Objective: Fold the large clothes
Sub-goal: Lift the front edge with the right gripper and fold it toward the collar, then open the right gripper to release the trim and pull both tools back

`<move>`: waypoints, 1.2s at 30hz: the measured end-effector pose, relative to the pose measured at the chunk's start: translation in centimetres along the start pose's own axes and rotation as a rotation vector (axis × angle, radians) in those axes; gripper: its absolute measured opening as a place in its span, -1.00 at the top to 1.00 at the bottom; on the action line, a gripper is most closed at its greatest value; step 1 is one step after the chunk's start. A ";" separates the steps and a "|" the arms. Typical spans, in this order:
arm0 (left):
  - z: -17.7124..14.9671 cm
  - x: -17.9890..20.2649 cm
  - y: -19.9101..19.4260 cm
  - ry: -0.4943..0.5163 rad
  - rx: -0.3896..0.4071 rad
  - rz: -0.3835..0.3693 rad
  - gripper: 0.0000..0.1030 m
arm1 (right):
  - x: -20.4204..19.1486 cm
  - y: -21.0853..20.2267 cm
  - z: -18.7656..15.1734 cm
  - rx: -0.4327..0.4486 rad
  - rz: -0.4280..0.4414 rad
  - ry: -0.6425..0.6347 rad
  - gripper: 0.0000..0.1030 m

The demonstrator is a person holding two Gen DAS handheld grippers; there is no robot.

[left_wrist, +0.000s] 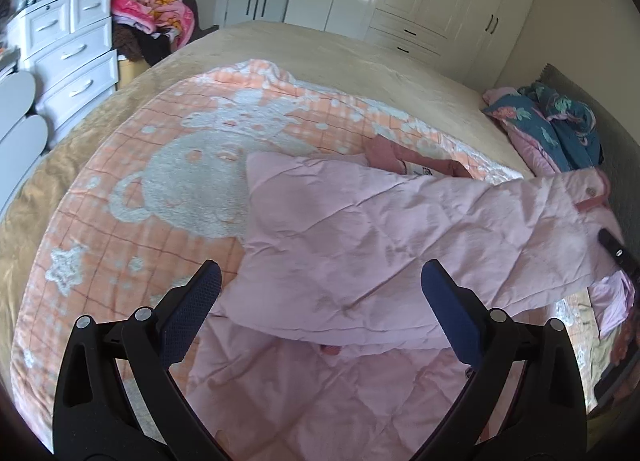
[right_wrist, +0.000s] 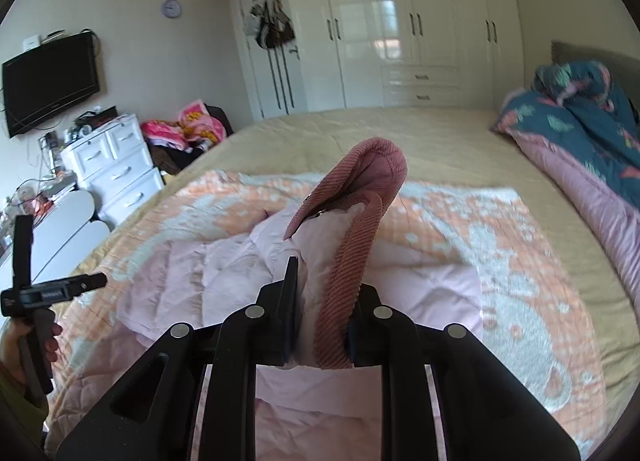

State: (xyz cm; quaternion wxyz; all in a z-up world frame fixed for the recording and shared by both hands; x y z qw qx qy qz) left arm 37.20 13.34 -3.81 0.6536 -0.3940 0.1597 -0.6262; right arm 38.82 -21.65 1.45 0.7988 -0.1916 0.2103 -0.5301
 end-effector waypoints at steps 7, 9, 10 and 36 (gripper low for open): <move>-0.3 2.5 1.7 0.051 -0.034 -0.017 -0.82 | 1.4 2.9 -4.1 -0.096 -0.020 0.062 0.65; -0.5 3.2 2.2 0.062 -0.044 -0.023 -0.82 | 1.4 3.5 -4.9 -0.119 -0.021 0.069 0.63; -0.6 3.6 2.6 0.067 -0.054 -0.025 -0.82 | 1.5 3.8 -5.4 -0.134 -0.027 0.074 0.62; -4.2 3.3 9.9 0.153 -0.233 0.035 -0.84 | -1.0 3.0 -3.9 -0.127 -0.050 -0.022 -0.51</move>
Point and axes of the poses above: each gripper's, at about its wrist camera, not at the fingertips, and y roughly the way its jaws point, x to its right, z to its top, the point moved 6 cm from there along y, roughly the way its jaws point, and after that the axes turned 5 degrees about -y, right-handed, at the moved point
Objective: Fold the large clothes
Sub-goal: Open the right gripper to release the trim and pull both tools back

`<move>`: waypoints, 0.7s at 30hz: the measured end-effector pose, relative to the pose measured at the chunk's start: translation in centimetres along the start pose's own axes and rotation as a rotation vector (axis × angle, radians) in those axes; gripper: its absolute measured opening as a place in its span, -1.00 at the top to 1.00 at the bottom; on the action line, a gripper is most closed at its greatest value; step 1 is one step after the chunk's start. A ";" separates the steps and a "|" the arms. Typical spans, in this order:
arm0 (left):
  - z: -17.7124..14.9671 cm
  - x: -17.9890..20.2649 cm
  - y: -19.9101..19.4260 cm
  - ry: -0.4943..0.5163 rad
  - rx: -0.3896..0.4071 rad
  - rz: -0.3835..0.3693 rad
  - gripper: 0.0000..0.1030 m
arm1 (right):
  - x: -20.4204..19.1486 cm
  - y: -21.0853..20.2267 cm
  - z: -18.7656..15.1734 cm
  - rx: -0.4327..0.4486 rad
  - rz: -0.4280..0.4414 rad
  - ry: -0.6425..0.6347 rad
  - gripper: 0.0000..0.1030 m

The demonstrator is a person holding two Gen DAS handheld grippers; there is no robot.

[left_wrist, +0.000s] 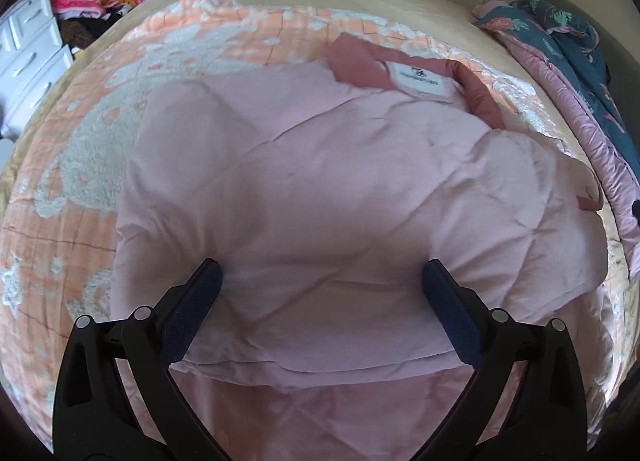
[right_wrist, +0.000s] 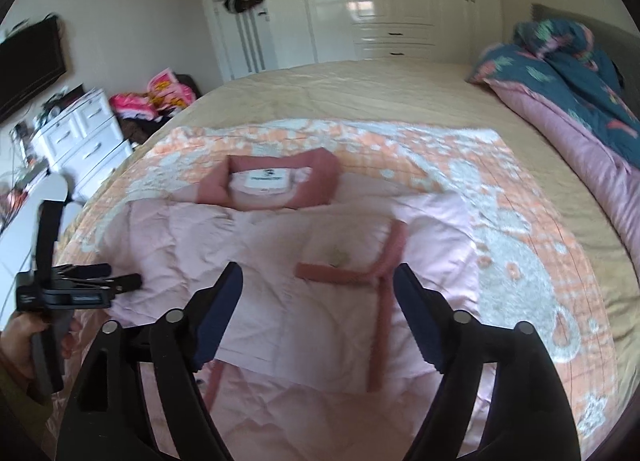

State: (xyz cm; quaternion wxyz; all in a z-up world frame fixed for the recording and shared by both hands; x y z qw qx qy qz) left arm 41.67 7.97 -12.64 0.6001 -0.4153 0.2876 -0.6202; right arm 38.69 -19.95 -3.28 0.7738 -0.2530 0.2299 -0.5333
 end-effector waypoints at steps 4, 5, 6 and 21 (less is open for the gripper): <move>-0.4 -0.9 0.5 -0.012 -0.007 -0.017 -0.84 | -3.0 1.1 1.1 -0.008 0.031 -0.075 -0.51; -0.4 -0.9 0.6 -0.010 -0.008 -0.018 -0.84 | -3.8 1.6 1.4 -0.016 0.042 -0.090 -0.52; -0.4 -1.0 0.7 -0.008 -0.008 -0.020 -0.84 | -4.6 2.1 1.6 -0.025 0.051 -0.108 -0.53; -0.6 -1.1 0.9 -0.003 0.004 -0.029 -0.84 | -6.3 11.8 -2.6 -0.247 -0.018 -0.128 -0.60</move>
Point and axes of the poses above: each gripper's, at about its wrist camera, not at the fingertips, and y roughly the way its jaws point, x to its right, z to its top, the point moved 6 cm from there along y, roughly the way its jaws point, and after that the axes turned 5 degrees about -y, right-handed, at the moved point
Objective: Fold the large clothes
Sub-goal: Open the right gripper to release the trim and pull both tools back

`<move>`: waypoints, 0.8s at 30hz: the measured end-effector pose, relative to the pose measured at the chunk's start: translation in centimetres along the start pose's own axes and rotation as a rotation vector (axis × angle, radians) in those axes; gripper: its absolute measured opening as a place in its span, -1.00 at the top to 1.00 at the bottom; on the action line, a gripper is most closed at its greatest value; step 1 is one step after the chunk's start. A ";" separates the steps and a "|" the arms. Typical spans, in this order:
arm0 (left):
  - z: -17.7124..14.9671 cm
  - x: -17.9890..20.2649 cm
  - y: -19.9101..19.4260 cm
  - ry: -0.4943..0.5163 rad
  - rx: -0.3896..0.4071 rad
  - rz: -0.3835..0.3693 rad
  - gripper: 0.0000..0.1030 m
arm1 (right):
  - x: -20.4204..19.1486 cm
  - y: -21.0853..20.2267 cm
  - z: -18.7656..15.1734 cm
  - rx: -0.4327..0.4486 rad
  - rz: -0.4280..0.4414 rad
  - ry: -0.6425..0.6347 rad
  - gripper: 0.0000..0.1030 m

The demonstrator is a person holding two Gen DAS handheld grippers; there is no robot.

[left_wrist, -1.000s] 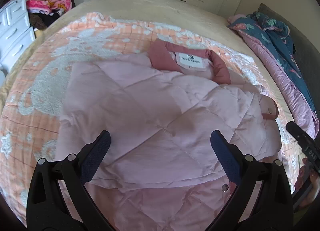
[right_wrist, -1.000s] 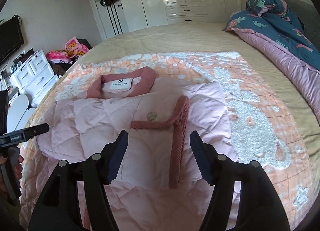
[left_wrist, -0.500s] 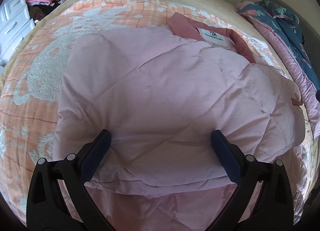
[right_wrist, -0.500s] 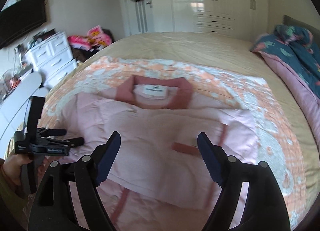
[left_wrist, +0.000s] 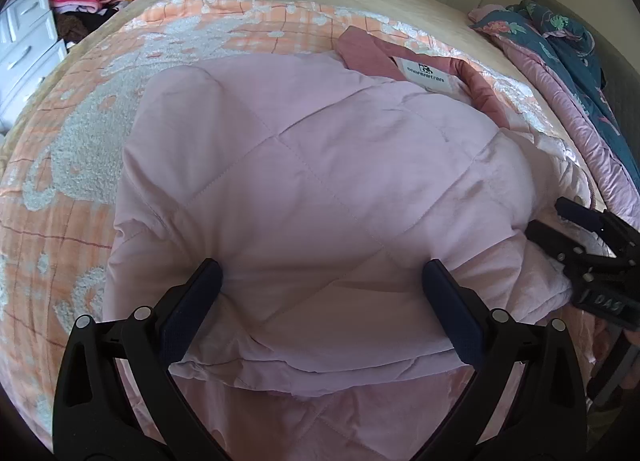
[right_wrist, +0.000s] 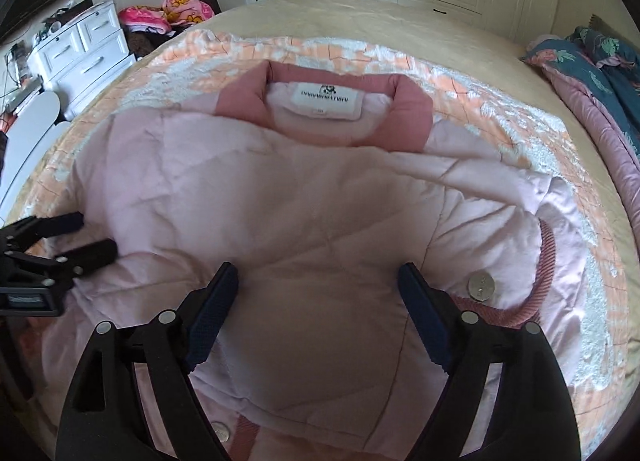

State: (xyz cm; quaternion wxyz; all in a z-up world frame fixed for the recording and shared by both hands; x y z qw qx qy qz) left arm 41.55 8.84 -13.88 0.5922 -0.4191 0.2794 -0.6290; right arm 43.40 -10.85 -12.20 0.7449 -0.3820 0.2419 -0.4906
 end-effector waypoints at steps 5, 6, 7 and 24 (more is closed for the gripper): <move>0.2 0.5 -0.6 0.009 -0.006 0.022 -0.84 | 0.3 0.4 -0.3 0.002 0.016 0.041 -0.63; 0.3 0.6 -0.9 0.012 -0.005 0.026 -0.84 | 0.4 0.0 -0.2 0.003 0.027 0.057 -0.63; 0.2 0.7 -1.3 0.013 -0.002 0.025 -0.84 | 0.4 -0.3 0.0 0.004 0.039 0.071 -0.65; 0.6 2.9 -8.9 0.022 0.069 -0.011 -0.84 | 1.1 -11.2 0.6 0.136 0.100 0.156 -0.79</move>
Point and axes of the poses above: each gripper's, at about its wrist camera, not at the fingertips, and y roughly the way its jaws point, x to its right, z to its top, the point moved 6 cm from there along y, roughly the way its jaws point, and after that the axes turned 5 degrees about -y, right-handed, at the moved point
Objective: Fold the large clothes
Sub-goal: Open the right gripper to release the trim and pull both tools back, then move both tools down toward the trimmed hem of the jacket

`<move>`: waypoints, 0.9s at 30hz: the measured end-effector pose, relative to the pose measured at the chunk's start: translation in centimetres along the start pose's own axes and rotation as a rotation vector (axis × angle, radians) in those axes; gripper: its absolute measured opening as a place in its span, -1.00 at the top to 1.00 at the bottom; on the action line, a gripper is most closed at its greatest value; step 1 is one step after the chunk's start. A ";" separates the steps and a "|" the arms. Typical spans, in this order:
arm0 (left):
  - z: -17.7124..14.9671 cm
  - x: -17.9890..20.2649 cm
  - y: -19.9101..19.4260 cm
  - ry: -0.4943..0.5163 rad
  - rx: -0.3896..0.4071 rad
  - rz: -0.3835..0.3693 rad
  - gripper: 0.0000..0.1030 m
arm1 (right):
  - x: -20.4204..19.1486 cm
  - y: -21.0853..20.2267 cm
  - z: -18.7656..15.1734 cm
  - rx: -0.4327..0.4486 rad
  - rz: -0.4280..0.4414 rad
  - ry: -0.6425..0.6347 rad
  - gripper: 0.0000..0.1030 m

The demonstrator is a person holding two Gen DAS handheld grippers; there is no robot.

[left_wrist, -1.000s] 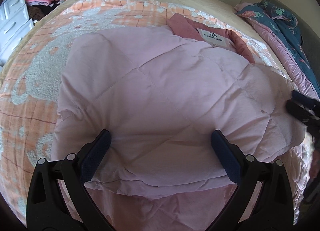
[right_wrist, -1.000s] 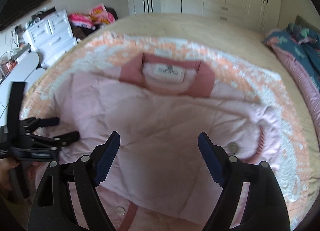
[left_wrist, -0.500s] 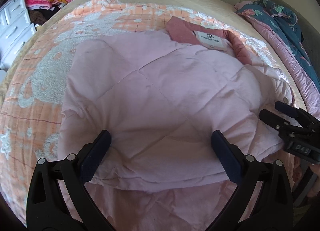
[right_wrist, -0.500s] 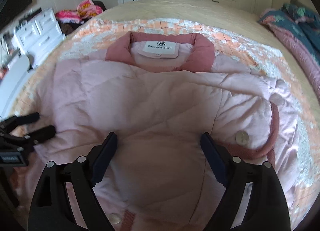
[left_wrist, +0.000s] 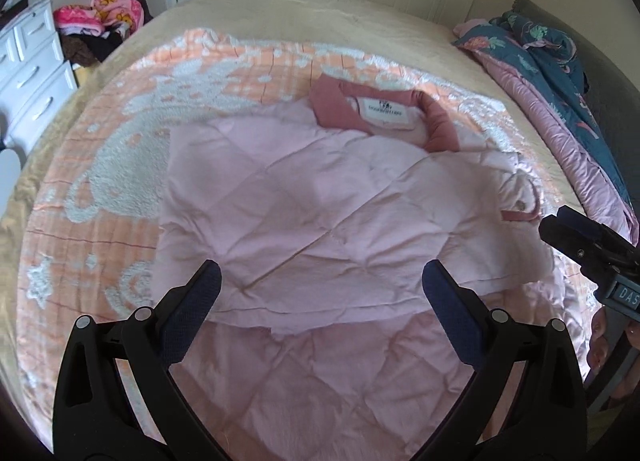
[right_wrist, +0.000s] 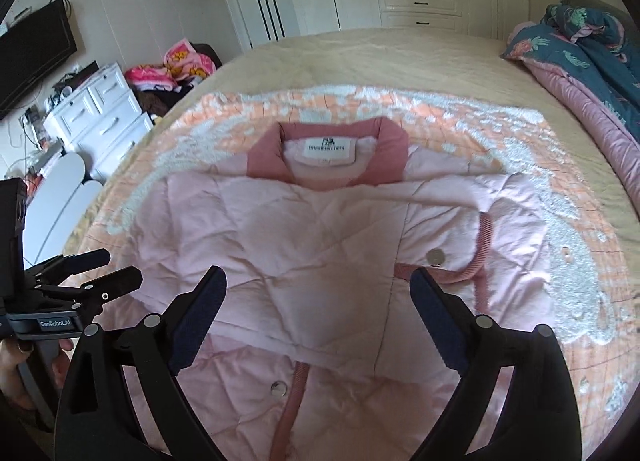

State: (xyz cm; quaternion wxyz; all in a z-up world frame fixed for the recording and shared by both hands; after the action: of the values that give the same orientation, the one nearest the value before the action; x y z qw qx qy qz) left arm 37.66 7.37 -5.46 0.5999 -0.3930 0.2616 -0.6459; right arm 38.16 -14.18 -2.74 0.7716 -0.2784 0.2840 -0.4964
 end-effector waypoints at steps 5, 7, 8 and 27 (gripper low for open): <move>0.1 0.5 -2.3 0.004 0.023 -0.004 -0.84 | 0.1 -3.1 0.6 0.041 -0.011 -0.004 -0.80; 0.2 0.8 -3.3 0.010 0.035 -0.005 -0.84 | 0.1 -4.2 0.8 0.056 -0.006 -0.002 -0.79; 0.2 1.0 -3.7 0.012 0.039 -0.007 -0.84 | 0.0 -4.9 0.9 0.066 -0.009 -0.004 -0.79; -1.1 3.5 -11.6 0.031 0.144 -0.030 -0.84 | -1.6 -16.4 0.8 0.205 0.006 -0.034 -0.92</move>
State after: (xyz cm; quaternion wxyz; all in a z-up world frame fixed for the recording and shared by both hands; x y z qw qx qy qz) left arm 30.27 5.45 3.95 0.6127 -0.3425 0.2176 -0.6782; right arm 28.23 -18.38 9.71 0.8024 -0.2057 0.2194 -0.5155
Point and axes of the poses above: each gripper's, at about its wrist camera, not at the fingertips, and y roughly the way its jaws point, x to its right, z to its top, the point moved 6 cm from there along y, roughly the way its jaws point, and after that the axes turned 5 degrees about -y, right-handed, at the moved point
